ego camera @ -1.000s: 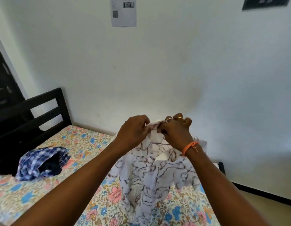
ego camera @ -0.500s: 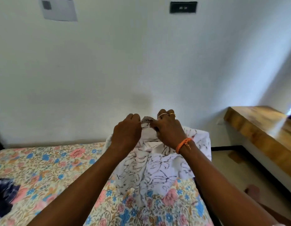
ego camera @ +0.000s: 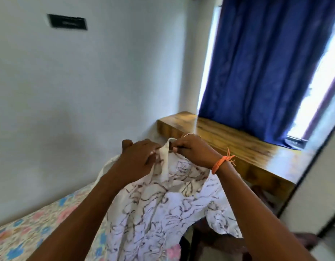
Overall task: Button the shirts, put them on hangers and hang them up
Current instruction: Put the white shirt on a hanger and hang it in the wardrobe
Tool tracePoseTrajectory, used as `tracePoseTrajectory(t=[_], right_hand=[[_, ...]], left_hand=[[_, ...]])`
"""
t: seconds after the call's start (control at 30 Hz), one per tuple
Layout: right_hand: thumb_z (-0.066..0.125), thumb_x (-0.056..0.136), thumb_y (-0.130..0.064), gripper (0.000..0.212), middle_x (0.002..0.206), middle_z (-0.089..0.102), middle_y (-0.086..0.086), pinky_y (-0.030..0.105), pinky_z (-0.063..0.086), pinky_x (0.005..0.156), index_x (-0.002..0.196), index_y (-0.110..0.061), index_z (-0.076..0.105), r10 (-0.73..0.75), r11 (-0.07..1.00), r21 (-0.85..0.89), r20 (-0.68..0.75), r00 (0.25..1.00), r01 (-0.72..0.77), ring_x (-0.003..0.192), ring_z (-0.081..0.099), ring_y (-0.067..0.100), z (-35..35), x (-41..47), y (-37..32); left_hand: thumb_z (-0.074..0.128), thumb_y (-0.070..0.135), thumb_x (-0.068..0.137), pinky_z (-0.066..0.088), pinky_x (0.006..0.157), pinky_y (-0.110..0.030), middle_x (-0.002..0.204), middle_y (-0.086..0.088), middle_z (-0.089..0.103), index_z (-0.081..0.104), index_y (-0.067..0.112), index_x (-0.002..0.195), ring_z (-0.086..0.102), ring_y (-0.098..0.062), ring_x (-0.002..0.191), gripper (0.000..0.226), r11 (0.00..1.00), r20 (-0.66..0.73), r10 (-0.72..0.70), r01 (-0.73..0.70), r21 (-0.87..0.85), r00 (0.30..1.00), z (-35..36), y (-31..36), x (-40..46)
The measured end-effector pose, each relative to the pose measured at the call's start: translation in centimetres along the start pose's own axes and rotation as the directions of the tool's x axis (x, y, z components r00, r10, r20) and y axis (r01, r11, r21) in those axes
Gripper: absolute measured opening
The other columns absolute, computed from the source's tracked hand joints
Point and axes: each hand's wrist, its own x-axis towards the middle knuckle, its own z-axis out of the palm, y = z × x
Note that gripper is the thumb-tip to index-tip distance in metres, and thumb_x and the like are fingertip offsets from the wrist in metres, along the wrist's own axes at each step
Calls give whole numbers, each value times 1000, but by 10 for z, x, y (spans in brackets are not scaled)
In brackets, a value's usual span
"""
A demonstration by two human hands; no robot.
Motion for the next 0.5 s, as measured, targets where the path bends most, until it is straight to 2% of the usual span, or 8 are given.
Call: tracePoseTrajectory(t=[0.07, 0.1, 0.17, 0.23, 0.3, 0.4, 0.43, 0.5], right_hand=[[51, 92, -39, 28, 78, 67, -3, 41, 49, 74, 92, -25, 75, 66, 998, -2, -47, 997, -67, 75, 59, 14, -28, -44, 33], [54, 94, -34, 23, 75, 65, -7, 39, 48, 71, 92, -24, 75, 87, 996, 2, -71, 994, -87, 73, 58, 12, -40, -64, 46], [60, 95, -25, 17, 69, 61, -17, 26, 41, 69, 96, -23, 76, 126, 992, 11, -119, 985, -126, 67, 55, 5, -69, -107, 73], [61, 93, -24, 20, 69, 62, -21, 19, 38, 70, 104, -20, 77, 169, 986, 39, -149, 974, -165, 70, 55, 2, -99, -150, 98], [59, 91, -26, 28, 75, 61, -15, 18, 38, 76, 113, -20, 76, 198, 980, 33, -174, 965, -196, 80, 52, 5, -124, -190, 119], [56, 92, -31, 35, 78, 57, -2, 28, 40, 77, 124, -24, 70, 207, 977, -13, -177, 962, -213, 84, 49, 14, -157, -254, 146], [57, 93, -30, 36, 80, 58, -1, 30, 42, 77, 126, -23, 69, 206, 977, -12, -171, 963, -211, 85, 51, 16, -167, -274, 150], [61, 92, -20, 33, 84, 60, -11, 30, 47, 79, 123, -20, 69, 193, 981, 16, -221, 956, -194, 86, 55, 15, -185, -316, 162]], left_hand=[[43, 30, 88, 15, 72, -32, 96, 9, 65, 65, 27, 115, 65, -18, 92, 35, 994, 2, 102, -102, -30, 995, 21, 45, 23], [46, 30, 90, 19, 73, -33, 89, 8, 67, 68, 24, 108, 67, -20, 83, 29, 988, -45, 140, -143, -59, 989, 30, 65, 31], [47, 33, 94, 39, 68, -35, 81, 5, 69, 71, 20, 97, 68, -21, 72, 29, 968, -147, 187, -208, -142, 971, 48, 115, 51], [45, 36, 95, 47, 67, -40, 83, 4, 71, 72, 19, 97, 68, -23, 74, 32, 949, -195, 193, -233, -213, 962, 63, 168, 70], [43, 34, 95, 44, 71, -40, 87, 5, 70, 71, 21, 100, 67, -22, 78, 32, 951, -207, 186, -229, -209, 960, 75, 218, 83], [45, 30, 93, 37, 74, -38, 87, 6, 68, 70, 21, 100, 64, -22, 81, 27, 941, -286, 230, -287, -177, 930, 91, 287, 95], [46, 30, 93, 34, 75, -37, 86, 6, 67, 70, 21, 99, 63, -22, 81, 26, 934, -324, 252, -317, -165, 912, 94, 307, 97], [49, 28, 93, 27, 74, -35, 84, 5, 66, 70, 21, 96, 61, -23, 79, 23, 915, -405, 303, -382, -129, 863, 98, 350, 103]])
